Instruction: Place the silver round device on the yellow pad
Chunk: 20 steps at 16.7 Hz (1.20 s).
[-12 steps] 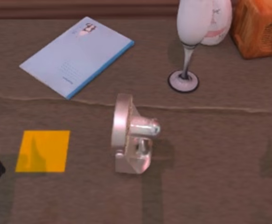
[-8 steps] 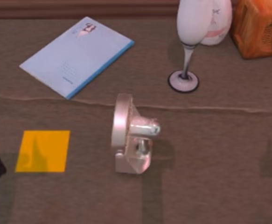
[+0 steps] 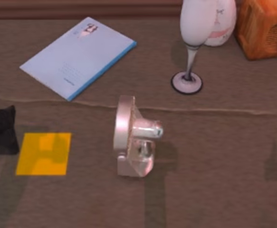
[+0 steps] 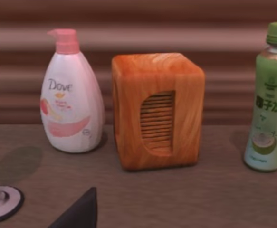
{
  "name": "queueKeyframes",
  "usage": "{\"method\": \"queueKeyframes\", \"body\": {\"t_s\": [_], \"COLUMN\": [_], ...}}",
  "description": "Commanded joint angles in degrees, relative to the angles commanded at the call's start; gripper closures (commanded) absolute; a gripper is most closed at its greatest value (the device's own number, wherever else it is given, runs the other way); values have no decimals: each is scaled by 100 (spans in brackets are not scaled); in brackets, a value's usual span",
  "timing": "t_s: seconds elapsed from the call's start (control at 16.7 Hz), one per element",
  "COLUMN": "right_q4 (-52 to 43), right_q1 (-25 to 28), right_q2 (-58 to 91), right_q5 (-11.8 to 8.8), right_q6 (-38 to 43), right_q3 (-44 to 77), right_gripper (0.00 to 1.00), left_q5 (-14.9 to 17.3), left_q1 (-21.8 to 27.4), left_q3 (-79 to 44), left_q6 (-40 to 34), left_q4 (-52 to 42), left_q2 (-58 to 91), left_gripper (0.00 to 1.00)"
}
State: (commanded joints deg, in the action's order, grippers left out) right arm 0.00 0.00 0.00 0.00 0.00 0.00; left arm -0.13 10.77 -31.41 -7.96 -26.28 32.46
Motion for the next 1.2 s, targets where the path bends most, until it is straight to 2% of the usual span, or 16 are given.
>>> {"method": "queueKeyframes", "body": {"t_s": [0.72, 0.96, 1.2], "right_q4": [0, 0, 0], "right_q1": [0, 0, 0], "right_q2": [0, 0, 0], "right_q5": [0, 0, 0], "right_q6": [0, 0, 0], "right_q3": [0, 0, 0], "right_gripper": [0, 0, 0], "left_q5": [31, 32, 31], "left_q1": [2052, 2464, 2605], "left_q3": [-6978, -8316, -8726], "left_q6": [-1742, -2078, -2189], "left_q4": [-4766, -5763, -6109], "left_q2": [7069, 8441, 8887], "left_gripper": [0, 0, 0]}}
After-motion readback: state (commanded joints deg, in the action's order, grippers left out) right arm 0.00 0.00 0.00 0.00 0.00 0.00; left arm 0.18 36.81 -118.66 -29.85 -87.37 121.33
